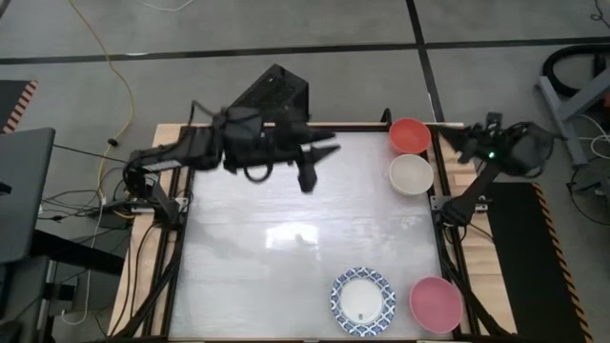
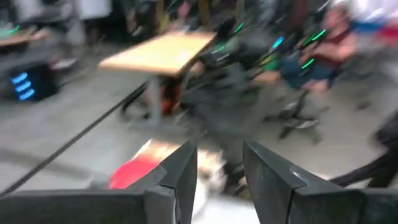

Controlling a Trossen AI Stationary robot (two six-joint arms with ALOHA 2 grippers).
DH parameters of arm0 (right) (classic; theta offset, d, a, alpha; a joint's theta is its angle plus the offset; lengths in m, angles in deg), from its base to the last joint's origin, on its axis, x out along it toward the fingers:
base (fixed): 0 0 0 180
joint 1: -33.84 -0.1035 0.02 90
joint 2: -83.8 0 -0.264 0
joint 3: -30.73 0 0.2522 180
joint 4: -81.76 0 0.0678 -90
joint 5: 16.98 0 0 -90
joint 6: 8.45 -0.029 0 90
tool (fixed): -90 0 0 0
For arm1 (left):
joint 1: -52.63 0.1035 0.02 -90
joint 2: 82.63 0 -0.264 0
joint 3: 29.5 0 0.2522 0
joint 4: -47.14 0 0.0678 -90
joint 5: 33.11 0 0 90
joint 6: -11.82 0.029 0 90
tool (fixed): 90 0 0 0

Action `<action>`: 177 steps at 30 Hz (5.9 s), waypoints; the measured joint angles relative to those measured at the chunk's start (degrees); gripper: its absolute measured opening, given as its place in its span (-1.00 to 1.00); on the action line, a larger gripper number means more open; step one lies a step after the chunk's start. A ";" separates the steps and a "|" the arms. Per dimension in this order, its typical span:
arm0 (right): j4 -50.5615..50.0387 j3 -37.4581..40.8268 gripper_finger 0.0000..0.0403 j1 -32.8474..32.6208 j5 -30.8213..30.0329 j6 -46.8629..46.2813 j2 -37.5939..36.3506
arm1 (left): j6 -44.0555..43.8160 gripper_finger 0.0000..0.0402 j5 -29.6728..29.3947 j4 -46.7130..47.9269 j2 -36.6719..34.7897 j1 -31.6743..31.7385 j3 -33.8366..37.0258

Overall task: Nest bowls inside each other
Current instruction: Stack the pink bowl on top of the white blue patterned bowls

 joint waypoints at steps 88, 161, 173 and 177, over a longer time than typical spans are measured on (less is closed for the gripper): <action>-2.78 12.81 0.03 -13.64 83.07 -26.76 47.20 | -13.31 -0.06 49.11 -4.60 5.16 15.29 31.80; 0.49 0.84 -0.97 -7.29 90.59 -39.65 47.53 | -12.80 -0.17 57.93 3.47 4.76 11.01 11.70; -0.03 0.72 -0.97 8.13 88.47 -15.87 47.68 | -8.29 -0.17 48.55 6.73 1.74 3.60 -4.66; -0.12 0.69 -0.97 12.89 82.90 -6.79 47.70 | -6.59 -0.17 40.85 6.56 -1.17 -0.35 -4.61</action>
